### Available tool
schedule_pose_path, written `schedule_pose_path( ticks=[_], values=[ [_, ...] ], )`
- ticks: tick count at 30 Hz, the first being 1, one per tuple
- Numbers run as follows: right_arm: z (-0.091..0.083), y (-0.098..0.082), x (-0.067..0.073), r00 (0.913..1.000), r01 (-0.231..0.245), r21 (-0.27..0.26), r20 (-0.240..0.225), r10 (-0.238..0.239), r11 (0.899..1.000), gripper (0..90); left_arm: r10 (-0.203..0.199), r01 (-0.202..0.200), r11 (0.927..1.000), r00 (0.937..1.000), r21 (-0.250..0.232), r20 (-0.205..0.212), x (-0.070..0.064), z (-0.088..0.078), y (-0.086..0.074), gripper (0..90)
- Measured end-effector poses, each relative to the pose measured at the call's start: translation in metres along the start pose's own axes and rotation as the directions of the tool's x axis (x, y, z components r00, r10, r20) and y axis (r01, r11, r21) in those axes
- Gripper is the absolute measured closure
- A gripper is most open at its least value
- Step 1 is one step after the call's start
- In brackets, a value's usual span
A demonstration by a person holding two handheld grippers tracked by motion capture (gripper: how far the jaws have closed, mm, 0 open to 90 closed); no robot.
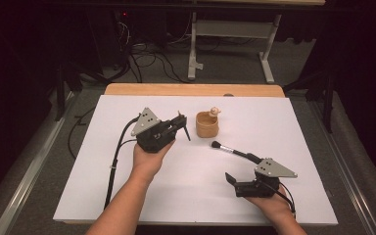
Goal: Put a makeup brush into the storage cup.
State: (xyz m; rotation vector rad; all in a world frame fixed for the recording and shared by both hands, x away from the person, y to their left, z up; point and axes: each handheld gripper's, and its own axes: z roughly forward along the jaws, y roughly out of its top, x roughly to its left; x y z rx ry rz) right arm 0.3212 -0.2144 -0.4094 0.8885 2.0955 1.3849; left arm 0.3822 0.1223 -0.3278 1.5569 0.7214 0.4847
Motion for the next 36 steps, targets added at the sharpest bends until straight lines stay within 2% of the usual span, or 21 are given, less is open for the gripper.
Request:
schedule_pose_path(
  ticks=[9,21,24,27,28,30,32,35,36],
  values=[
    [0.001,0.0,0.0,1.0,0.0,-0.007,0.0,0.0,1.0,1.4,0.012,-0.013,0.9998,0.9997,-0.014,-0.022,0.009,0.015,0.012,83.1],
    [0.0,-0.002,0.0,1.0,0.009,-0.005,0.001,-0.009,1.0,1.4,-0.034,0.034,0.9994,0.9991,-0.01,-0.027,0.02,0.047,0.013,83.1],
    [-0.001,-0.002,0.0,1.0,0.001,-0.01,0.001,-0.001,1.0,1.4,-0.03,0.03,0.9995,0.999,-0.004,-0.032,0.023,0.051,0.014,83.2],
    [-0.002,-0.002,0.0,0.9999,0.011,-0.016,0.005,-0.011,1.0,1.4,-0.044,0.044,0.999,0.9984,-0.01,-0.037,0.025,0.054,0.014,83.1],
    [-0.002,-0.002,0.0,0.9999,0.012,-0.017,0.006,-0.012,1.0,1.4,-0.034,0.034,0.9994,0.9987,-0.001,-0.039,0.026,0.054,0.014,83.1],
    [-0.002,-0.002,0.0,0.9999,0.014,-0.019,0.006,-0.013,1.0,1.4,-0.049,0.049,0.9988,0.9982,-0.008,-0.034,0.027,0.056,0.013,83.1],
    [-0.002,-0.002,0.001,0.9999,0.013,-0.018,0.005,-0.013,1.0,1.4,-0.039,0.039,0.9992,0.9985,-0.003,-0.038,0.028,0.057,0.012,83.1],
    [-0.001,-0.002,0.001,1.0,0.009,-0.017,0.003,-0.009,1.0,1.4,-0.055,0.054,0.9984,0.9978,-0.014,-0.037,0.028,0.058,0.012,83.2],
    [-0.001,-0.002,0.001,1.0,0.009,-0.016,0.002,-0.009,1.0,1.4,-0.048,0.047,0.9988,0.9981,-0.011,-0.038,0.028,0.059,0.013,83.1]
  ],
)
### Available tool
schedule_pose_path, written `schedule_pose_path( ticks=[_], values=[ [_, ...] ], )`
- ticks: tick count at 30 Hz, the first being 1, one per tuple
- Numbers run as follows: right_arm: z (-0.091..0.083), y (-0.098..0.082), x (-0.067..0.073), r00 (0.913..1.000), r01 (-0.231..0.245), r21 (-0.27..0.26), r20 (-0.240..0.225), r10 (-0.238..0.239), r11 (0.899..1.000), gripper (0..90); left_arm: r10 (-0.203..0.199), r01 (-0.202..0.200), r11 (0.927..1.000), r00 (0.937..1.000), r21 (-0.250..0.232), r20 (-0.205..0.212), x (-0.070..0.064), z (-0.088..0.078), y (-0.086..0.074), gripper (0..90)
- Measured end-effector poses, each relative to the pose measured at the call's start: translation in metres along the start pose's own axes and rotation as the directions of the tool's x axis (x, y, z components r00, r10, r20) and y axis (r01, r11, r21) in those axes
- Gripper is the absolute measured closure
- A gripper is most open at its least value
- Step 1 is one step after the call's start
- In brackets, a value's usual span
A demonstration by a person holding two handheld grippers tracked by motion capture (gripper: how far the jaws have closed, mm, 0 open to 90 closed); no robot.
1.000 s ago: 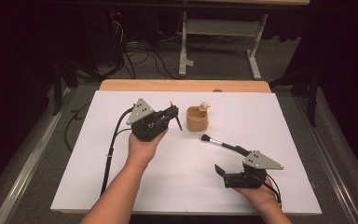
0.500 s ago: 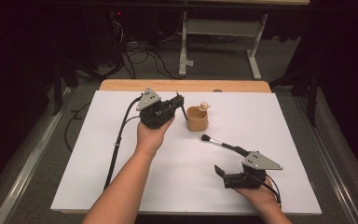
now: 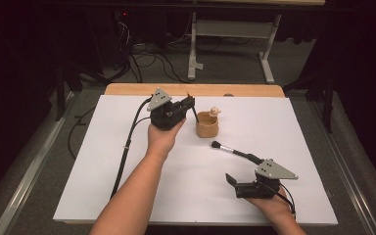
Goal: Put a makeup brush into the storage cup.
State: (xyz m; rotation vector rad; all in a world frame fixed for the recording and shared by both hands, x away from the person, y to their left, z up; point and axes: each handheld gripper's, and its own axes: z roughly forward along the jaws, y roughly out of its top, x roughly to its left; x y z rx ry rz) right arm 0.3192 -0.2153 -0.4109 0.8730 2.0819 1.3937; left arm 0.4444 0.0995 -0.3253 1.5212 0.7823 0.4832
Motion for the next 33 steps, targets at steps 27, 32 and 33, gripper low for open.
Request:
schedule_pose_path(
  ticks=[27,32,33],
  values=[
    [0.0,-0.001,-0.001,1.0,0.004,-0.001,-0.008,-0.004,1.0,1.4,0.009,-0.008,0.9994,0.9997,0.033,-0.024,-0.005,0.022,-0.006,83.1],
    [-0.001,-0.001,-0.001,1.0,-0.002,-0.002,-0.006,0.002,1.0,1.4,0.02,-0.018,0.9989,0.9993,0.044,-0.03,-0.005,0.026,-0.01,83.0],
    [-0.001,-0.001,-0.001,1.0,0.001,-0.003,-0.006,-0.001,1.0,1.4,0.018,-0.016,0.999,0.9993,0.043,-0.034,-0.006,0.026,-0.011,83.0]
  ],
)
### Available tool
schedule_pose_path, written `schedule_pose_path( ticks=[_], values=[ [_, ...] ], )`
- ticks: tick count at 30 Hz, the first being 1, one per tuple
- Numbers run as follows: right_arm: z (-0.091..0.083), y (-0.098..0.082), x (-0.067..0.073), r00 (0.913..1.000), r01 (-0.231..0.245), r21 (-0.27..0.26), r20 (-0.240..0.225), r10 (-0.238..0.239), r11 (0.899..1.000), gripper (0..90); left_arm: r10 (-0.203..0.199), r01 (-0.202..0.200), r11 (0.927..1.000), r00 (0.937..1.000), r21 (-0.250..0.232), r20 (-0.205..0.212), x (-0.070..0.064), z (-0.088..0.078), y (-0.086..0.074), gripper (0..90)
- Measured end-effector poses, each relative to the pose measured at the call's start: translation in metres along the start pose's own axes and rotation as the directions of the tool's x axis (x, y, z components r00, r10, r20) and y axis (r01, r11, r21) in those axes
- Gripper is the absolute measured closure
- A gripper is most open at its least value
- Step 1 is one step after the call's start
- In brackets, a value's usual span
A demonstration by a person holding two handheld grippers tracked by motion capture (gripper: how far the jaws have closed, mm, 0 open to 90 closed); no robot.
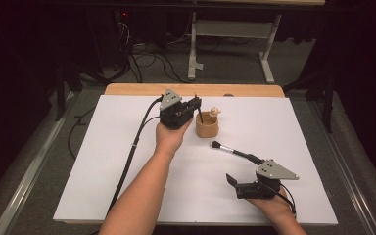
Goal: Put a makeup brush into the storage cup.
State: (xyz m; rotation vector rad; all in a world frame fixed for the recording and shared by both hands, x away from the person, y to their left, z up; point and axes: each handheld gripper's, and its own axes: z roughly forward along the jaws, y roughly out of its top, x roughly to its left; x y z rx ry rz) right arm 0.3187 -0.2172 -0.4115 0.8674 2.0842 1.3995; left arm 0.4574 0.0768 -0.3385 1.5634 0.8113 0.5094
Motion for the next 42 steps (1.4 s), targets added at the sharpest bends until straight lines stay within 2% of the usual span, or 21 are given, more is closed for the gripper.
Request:
schedule_pose_path(
  ticks=[8,18,21,26,42],
  values=[
    [0.0,-0.001,0.0,1.0,0.004,0.003,-0.004,-0.004,1.0,1.4,0.015,-0.015,0.9998,0.9996,0.015,-0.024,0.001,0.005,-0.007,83.0],
    [0.0,-0.001,0.0,0.9999,0.005,0.001,-0.009,-0.005,1.0,1.5,0.017,-0.016,0.9992,0.9996,0.037,-0.024,0.001,0.01,-0.015,82.9],
    [0.0,0.0,0.0,0.9999,0.007,-0.002,-0.013,-0.007,1.0,1.6,0.007,-0.006,0.9995,0.9997,0.031,-0.023,-0.001,0.012,-0.016,82.9],
    [-0.001,0.0,0.001,1.0,-0.005,0.001,-0.008,0.005,1.0,1.6,0.013,-0.012,0.999,0.9997,0.043,-0.022,-0.002,0.015,-0.019,82.9],
    [0.001,-0.001,0.002,0.9998,0.011,0.003,-0.017,-0.011,1.0,1.8,0.028,-0.026,0.9965,0.9992,0.079,-0.028,-0.002,0.02,-0.027,82.8]
  ],
)
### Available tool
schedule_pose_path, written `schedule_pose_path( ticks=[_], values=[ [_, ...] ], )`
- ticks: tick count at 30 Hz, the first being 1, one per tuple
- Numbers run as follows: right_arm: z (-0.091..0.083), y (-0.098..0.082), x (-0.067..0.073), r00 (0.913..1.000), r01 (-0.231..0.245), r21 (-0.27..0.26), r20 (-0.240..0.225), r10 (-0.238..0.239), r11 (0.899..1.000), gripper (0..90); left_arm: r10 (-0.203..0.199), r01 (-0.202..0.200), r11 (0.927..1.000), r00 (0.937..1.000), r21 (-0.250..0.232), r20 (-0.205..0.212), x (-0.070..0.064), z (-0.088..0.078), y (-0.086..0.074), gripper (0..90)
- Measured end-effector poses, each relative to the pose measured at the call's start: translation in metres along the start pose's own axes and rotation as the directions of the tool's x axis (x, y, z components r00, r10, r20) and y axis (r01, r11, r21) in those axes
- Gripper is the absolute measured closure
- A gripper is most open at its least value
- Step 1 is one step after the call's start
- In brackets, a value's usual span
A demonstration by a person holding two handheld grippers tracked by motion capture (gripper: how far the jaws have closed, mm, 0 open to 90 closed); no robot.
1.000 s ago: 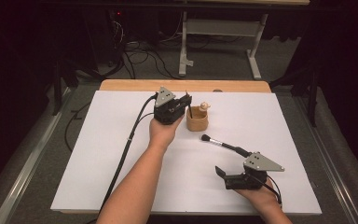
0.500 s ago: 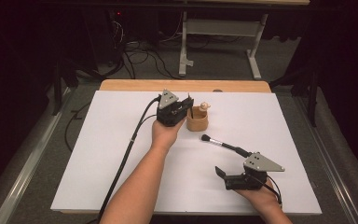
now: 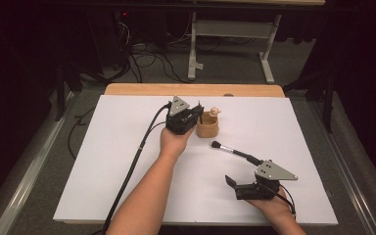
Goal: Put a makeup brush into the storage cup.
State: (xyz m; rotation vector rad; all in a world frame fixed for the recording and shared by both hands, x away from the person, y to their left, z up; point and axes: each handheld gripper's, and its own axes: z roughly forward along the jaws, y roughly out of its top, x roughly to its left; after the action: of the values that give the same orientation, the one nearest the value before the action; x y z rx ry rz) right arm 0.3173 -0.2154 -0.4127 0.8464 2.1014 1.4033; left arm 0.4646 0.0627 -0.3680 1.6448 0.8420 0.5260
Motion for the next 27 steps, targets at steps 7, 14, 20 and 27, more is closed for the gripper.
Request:
schedule_pose_path(
  ticks=[7,14,20,27],
  values=[
    [0.0,0.0,0.002,1.0,-0.001,0.002,-0.007,0.001,1.0,1.9,-0.004,0.004,1.0,1.0,0.003,-0.003,0.001,0.001,0.0,82.7],
    [0.0,0.0,0.003,1.0,0.004,0.004,-0.008,-0.004,1.0,1.9,-0.033,0.034,0.9963,0.9993,0.079,-0.016,0.005,0.001,-0.003,47.2],
    [0.002,0.001,0.005,0.9998,0.016,0.007,-0.012,-0.016,1.0,1.9,-0.041,0.042,0.9947,0.9991,0.094,-0.015,0.009,-0.006,-0.003,36.9],
    [0.002,0.0,0.005,0.9998,0.021,0.012,-0.008,-0.021,1.0,1.9,-0.041,0.042,0.9956,0.9991,0.084,-0.011,0.01,-0.014,-0.004,30.8]
  ],
)
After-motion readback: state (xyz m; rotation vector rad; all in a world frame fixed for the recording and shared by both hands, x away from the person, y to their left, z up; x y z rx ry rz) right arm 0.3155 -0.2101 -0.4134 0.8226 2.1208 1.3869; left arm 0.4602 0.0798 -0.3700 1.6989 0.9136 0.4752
